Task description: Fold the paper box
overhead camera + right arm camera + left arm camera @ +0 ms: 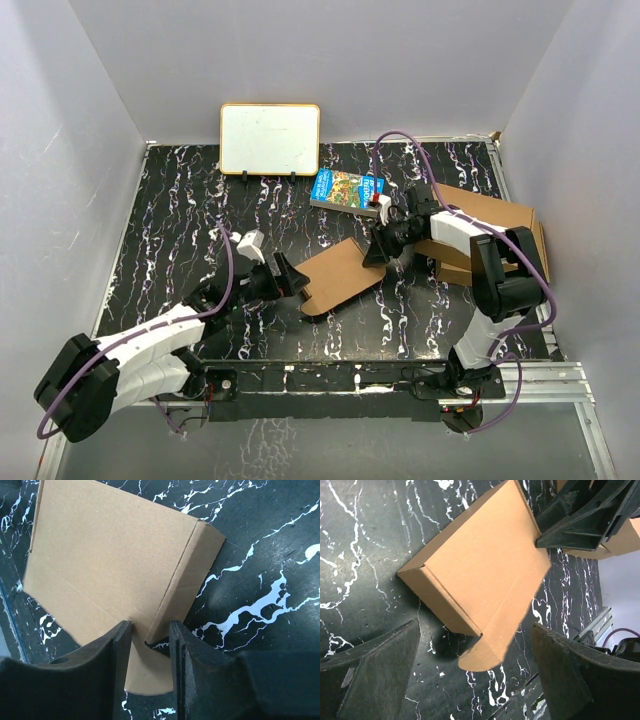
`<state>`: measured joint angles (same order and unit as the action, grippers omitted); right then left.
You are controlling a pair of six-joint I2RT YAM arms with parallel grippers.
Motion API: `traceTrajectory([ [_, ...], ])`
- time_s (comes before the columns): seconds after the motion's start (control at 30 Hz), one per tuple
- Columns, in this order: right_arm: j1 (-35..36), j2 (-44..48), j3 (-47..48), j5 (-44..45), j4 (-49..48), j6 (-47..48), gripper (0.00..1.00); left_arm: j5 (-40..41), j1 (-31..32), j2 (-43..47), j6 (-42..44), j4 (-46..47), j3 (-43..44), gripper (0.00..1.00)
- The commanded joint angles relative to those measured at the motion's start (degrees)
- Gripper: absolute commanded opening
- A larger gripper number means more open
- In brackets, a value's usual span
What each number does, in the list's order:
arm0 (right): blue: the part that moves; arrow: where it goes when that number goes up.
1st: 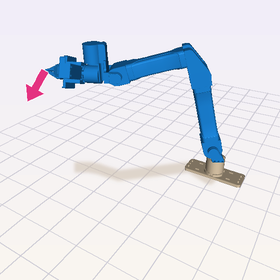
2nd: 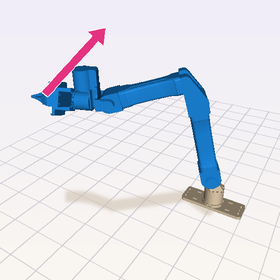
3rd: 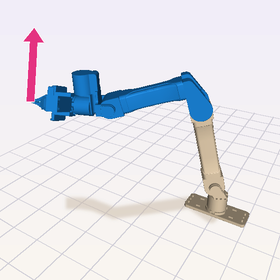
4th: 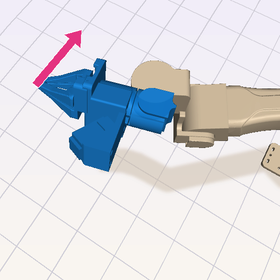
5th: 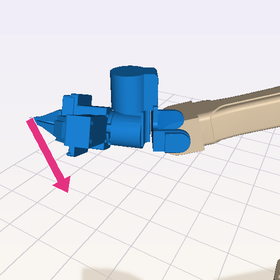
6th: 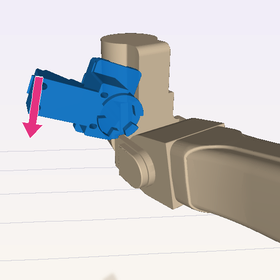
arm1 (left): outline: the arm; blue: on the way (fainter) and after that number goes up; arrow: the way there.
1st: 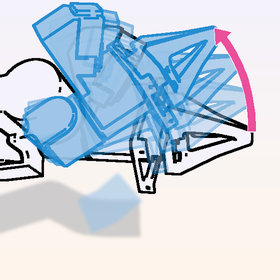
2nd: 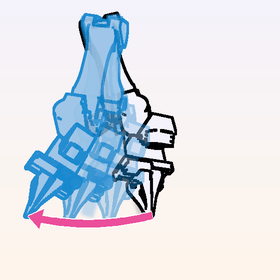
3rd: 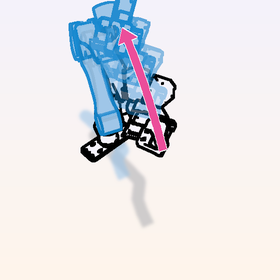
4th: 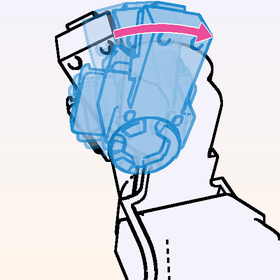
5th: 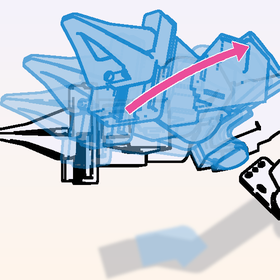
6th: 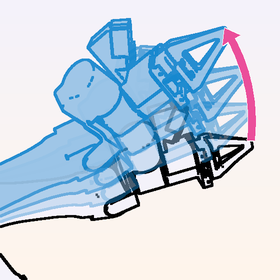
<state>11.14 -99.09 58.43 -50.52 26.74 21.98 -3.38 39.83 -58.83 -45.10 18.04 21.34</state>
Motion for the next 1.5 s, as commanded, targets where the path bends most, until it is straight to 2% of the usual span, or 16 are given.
traceTrajectory([
  [0.0, 0.0, -0.6, 3.0, -0.4, -2.7, -1.6, 0.37, -1.9, -2.0, -1.4, -4.7, 6.4, -2.6, 0.90],
  [0.27, 0.0, -4.1, 3.6, -2.8, -2.7, -3.8, 0.27, -3.7, -2.8, -6.0, -11.3, 16.4, -6.5, 0.92],
  [0.57, 0.0, -5.8, 4.0, -5.1, -2.8, -5.2, 0.24, -0.4, -2.9, -10.4, -20.0, 24.1, -10.5, 0.93],
  [0.8, -0.3, -6.2, 3.6, -3.8, -2.7, -5.7, 0.24, 0.3, -2.8, -13.1, -21.4, 26.8, -11.1, 0.94],
  [1.47, -2.4, -7.4, 2.4, -3.3, -2.7, -6.4, 0.23, 2.2, -2.1, -22.8, -25.3, 44.0, -12.3, 0.92],
])
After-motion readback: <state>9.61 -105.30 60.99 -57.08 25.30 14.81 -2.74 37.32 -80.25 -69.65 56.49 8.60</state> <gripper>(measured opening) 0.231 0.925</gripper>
